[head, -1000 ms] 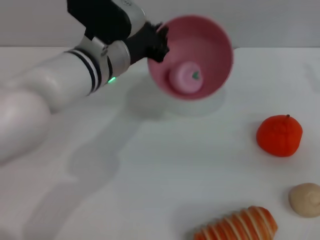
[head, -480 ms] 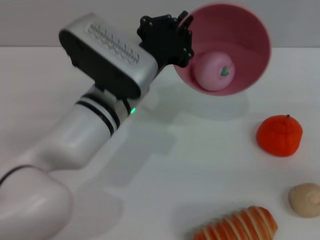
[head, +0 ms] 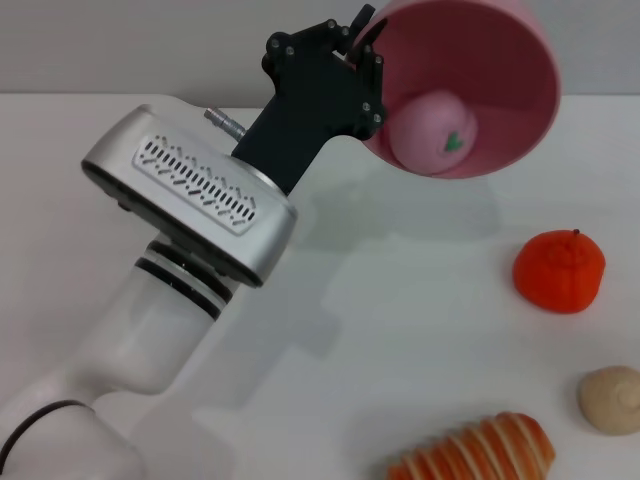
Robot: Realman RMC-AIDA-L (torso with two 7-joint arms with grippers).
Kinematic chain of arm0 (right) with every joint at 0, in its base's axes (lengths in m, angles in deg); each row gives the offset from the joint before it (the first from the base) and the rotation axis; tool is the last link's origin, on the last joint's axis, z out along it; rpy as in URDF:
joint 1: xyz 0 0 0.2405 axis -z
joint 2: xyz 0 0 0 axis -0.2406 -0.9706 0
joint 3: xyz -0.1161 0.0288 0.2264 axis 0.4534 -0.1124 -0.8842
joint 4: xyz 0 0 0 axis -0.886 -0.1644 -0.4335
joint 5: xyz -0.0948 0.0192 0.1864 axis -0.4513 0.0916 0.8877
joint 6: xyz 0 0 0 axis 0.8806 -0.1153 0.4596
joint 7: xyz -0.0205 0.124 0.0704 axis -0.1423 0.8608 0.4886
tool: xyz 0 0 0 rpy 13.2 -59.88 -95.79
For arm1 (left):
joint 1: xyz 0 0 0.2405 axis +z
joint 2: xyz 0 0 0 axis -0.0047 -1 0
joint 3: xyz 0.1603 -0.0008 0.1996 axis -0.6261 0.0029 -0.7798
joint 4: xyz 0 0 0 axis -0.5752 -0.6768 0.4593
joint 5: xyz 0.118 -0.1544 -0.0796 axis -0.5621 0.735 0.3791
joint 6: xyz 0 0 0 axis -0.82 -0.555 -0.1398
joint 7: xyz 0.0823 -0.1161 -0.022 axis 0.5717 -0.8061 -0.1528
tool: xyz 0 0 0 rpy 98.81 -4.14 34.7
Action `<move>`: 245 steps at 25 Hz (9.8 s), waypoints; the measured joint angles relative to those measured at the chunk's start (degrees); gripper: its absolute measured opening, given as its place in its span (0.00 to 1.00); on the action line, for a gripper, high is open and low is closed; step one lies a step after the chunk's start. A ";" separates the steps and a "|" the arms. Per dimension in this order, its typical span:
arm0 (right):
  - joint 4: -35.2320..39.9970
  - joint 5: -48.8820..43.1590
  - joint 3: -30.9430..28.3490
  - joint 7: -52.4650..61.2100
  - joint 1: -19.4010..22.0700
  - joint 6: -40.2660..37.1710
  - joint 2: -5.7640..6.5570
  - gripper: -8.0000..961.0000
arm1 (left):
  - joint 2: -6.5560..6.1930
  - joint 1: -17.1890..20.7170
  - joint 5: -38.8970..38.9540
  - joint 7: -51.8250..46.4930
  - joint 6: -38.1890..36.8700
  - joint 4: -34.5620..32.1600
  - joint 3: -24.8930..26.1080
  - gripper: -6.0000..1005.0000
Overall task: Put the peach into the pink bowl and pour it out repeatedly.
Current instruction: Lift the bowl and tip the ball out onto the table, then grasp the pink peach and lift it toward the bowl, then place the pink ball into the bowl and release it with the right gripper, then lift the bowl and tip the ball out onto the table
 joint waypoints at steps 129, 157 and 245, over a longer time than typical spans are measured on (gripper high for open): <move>42.78 -84.87 17.94 64.96 -18.14 -13.47 -5.42 0.07 | -0.70 -19.75 6.57 -4.73 -84.91 1.57 52.70 0.04; 27.99 -80.05 8.08 47.20 -20.36 4.84 -5.51 0.12 | -0.57 -22.14 6.54 -5.41 -97.59 0.54 52.59 0.04; -15.95 -2.61 -17.88 -9.68 -7.21 -17.43 -5.18 0.49 | -0.01 -0.78 7.14 6.61 -3.37 -0.98 -3.27 0.04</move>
